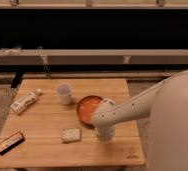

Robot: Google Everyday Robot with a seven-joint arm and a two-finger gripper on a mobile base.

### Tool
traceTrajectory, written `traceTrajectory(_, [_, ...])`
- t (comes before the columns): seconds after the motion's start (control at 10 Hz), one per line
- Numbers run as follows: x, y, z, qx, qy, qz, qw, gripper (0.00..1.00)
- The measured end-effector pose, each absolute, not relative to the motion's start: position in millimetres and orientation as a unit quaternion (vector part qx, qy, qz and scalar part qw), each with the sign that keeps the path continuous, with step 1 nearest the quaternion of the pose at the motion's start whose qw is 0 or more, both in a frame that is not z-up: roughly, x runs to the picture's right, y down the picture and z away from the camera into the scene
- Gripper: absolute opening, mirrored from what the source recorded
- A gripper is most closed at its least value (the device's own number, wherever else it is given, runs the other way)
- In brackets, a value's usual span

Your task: Drag the pepper across the table

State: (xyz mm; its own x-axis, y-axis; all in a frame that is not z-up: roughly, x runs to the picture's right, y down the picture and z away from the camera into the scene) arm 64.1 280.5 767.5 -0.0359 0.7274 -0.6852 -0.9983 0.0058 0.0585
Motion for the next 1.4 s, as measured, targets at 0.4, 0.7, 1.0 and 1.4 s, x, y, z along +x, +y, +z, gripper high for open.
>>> traceTrajectory(0.4, [69,285,759,-0.243,0.288,0.661,0.650,0.00])
traceTrajectory(0.7, [86,297,742,-0.242,0.302,0.665,0.638,0.00])
traceTrajectory(1.0, [75,317,722,-0.261,0.310,0.649,0.644,0.00])
traceTrajectory(1.4, [17,327,715,-0.296,0.298,0.586,0.693,0.00])
